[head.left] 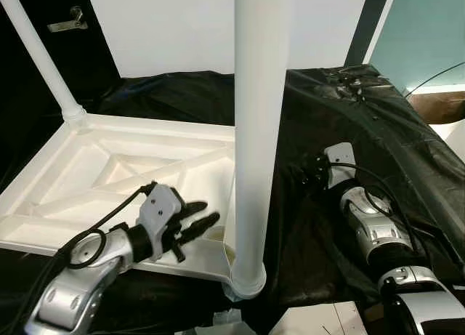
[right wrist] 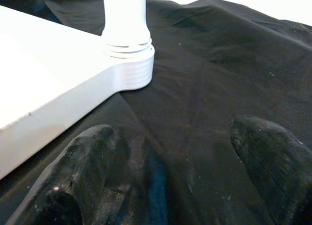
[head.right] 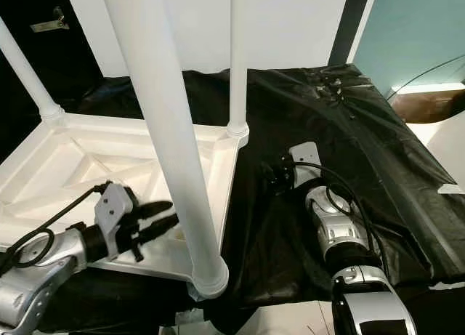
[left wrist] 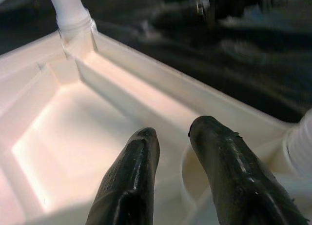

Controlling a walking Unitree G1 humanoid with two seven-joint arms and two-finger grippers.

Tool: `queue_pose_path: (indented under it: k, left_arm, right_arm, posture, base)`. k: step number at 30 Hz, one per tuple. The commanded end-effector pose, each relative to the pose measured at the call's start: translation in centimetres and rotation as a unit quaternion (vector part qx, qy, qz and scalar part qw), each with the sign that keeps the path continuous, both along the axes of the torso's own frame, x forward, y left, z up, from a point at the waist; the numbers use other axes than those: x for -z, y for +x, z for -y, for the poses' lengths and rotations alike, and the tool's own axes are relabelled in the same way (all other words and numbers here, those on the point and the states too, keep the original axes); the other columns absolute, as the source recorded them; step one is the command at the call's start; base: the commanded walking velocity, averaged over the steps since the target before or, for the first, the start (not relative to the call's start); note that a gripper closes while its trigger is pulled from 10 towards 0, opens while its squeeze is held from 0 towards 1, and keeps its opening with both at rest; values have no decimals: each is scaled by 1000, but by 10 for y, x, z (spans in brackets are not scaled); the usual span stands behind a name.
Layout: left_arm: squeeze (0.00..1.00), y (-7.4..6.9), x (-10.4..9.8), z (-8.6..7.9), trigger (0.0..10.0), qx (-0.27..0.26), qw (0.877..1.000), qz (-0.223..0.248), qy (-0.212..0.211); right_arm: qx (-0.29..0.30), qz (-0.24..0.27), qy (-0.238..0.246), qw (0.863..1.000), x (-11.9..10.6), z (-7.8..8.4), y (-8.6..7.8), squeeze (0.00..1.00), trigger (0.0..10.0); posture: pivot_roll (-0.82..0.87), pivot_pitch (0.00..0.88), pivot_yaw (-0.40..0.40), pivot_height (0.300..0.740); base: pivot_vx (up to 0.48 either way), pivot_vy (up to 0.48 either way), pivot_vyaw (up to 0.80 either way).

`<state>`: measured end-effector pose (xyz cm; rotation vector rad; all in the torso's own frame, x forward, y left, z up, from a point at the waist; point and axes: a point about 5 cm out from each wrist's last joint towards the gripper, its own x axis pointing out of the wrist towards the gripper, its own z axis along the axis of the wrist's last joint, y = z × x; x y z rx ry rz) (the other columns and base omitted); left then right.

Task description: Building children table

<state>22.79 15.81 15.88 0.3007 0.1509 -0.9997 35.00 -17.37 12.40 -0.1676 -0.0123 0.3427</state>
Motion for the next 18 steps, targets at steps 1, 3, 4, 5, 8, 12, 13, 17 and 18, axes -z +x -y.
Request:
queue_pose_path:
  k: [1, 3, 4, 5, 8, 12, 13, 17, 18]
  left_arm:
    - [0, -3, 5, -4, 10000, 14, 1000, -20, 16]
    - [0, -6, 7, -9, 10000, 21, 999, -32, 37]
    - [0, -7, 9, -12, 10000, 26, 997, -40, 52]
    - [0, -7, 9, -12, 10000, 26, 997, -40, 52]
    - [0, -7, 14, -22, 10000, 21, 994, -45, 97]
    - [631, -2, 18, -30, 10000, 17, 988, -41, 150]
    - [773, -1, 20, -32, 10000, 17, 986, -39, 161]
    - [1000, 3, 23, -36, 10000, 16, 979, -29, 201]
    - [1000, 3, 23, -36, 10000, 16, 979, -29, 201]
  right_arm:
    - [-8, -9, 2, 1000, 3, -2, -3, 0, 10000]
    - [-17, -8, 3, 1000, 2, -4, -4, 0, 10000]
    - [-23, -7, 4, 1000, 1, -5, -5, 0, 10000]
    - [-23, -7, 4, 1000, 1, -5, -5, 0, 10000]
    - [-31, -6, 3, 1000, 1, -6, -8, 0, 10000]
    - [-33, -6, 1, 999, -1, -6, -10, 0, 10000]
    - [-34, -5, 1, 999, -1, -6, -11, 0, 10000]
    - [-35, -6, 1, 999, -2, -7, -13, 0, 10000]
    - [-35, -6, 1, 999, -2, -7, -13, 0, 10000]
  posture:
    - [101, 35, -2, 740]
    - [100, 31, -4, 740]
    - [100, 31, -4, 740]
    - [100, 31, -4, 740]
    - [98, 30, -2, 740]
    - [93, 32, 1, 740]
    - [92, 34, 3, 740]
    - [86, 36, 5, 740]
    - [86, 36, 5, 740]
  base:
    - [0, 0, 0]
    - [0, 0, 0]
    - [0, 0, 0]
    - [0, 0, 0]
    - [0, 0, 0]
    - [0, 0, 0]
    - [0, 0, 0]
    - [0, 0, 0]
    - [0, 0, 0]
